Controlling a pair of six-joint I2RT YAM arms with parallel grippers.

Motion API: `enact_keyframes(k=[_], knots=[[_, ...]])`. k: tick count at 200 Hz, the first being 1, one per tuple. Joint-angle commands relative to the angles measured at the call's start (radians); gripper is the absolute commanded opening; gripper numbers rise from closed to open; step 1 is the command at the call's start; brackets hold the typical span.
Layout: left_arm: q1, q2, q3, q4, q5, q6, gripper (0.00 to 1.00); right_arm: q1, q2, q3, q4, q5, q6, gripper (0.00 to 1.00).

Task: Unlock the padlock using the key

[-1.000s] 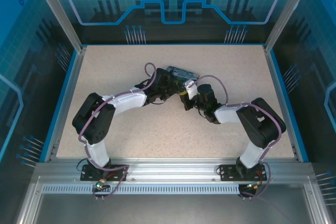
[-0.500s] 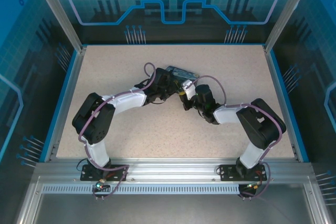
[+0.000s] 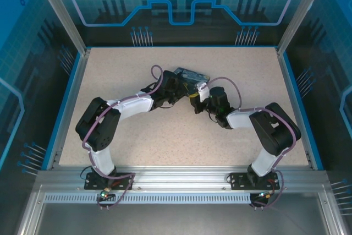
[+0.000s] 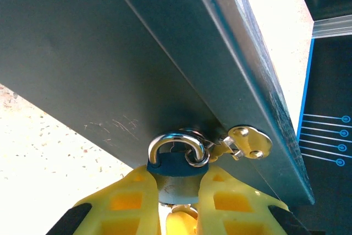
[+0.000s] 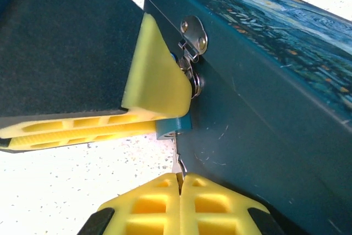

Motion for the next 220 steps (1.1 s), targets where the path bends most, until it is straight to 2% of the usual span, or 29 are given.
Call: enact_keyframes(k=[1, 122, 161, 192, 220], knots=[[-0.017, 0.016, 0.014, 0.024, 0.06, -0.006, 0.15, -0.004, 0.011, 0.035, 0.166, -0.146, 0.078, 0.0], [-0.018, 0.034, -0.001, 0.038, 0.036, 0.008, 0.15, -0.039, 0.021, 0.05, 0.123, -0.218, 0.143, 0.0], [-0.017, 0.032, 0.0, 0.035, 0.034, 0.008, 0.15, -0.014, -0.024, 0.024, 0.081, -0.15, 0.04, 0.0], [-0.016, 0.031, 0.007, 0.026, 0.036, 0.005, 0.15, 0.049, -0.069, 0.017, 0.012, -0.006, -0.086, 0.0], [-0.017, 0.03, 0.006, 0.024, 0.038, -0.002, 0.15, 0.078, -0.092, 0.009, 0.007, 0.07, -0.142, 0.0]])
